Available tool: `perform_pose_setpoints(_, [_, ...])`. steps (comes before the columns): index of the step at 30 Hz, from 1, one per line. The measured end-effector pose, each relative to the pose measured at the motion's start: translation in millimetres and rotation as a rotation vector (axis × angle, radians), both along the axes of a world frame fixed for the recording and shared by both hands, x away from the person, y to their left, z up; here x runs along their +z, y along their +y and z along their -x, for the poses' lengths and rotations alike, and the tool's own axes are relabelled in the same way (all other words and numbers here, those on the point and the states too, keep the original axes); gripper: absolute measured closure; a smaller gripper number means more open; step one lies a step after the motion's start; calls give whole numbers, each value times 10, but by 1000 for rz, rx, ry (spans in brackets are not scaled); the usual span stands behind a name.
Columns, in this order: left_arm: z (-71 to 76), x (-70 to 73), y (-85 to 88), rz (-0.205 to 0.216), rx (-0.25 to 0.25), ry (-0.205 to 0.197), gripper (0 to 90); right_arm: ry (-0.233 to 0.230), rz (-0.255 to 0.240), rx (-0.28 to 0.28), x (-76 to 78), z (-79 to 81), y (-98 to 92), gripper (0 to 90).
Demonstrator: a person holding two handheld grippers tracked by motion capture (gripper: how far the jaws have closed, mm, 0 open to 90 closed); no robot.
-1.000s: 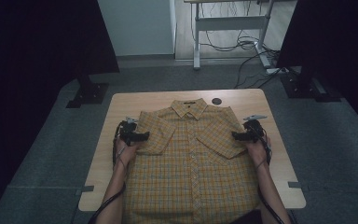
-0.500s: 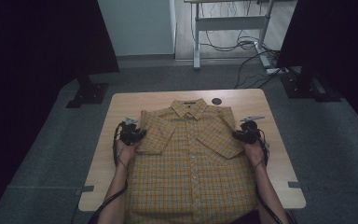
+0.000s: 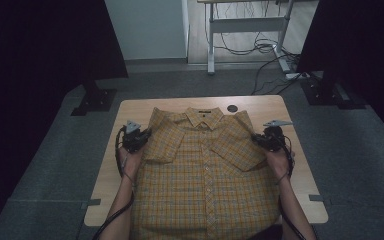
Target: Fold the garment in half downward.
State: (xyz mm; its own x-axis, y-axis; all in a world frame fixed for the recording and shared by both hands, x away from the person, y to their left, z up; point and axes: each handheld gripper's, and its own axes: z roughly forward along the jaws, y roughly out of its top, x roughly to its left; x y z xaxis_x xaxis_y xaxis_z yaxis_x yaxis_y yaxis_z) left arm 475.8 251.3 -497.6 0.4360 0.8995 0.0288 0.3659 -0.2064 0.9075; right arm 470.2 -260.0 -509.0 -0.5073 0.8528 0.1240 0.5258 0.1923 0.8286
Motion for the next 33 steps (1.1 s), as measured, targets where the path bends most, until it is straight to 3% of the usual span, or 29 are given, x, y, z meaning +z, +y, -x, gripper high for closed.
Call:
perform_pose_setpoints(6, [166,175,-9,7,-28,-46,859,-61,-5,25,202,199,3,841])
perform_pose_setpoints(9, [283,234,33,13,-27,-75,859,-82,-32,24,265,311,-53,841])
perform_pose_setpoints(14, [549,285,123,52,-44,-119,859,-112,-83,32,306,536,-168,839])
perform_pose_setpoints(19, [832,256,175,45,-68,-139,859,-128,-119,45,271,779,-252,839])
perform_pose_setpoints(26, [1201,45,207,27,-100,-106,857,-91,-112,65,67,1085,-314,837])
perform_pose_setpoints(33, [1434,-304,238,-12,-104,-5,852,-3,-90,93,-253,1263,-314,834])
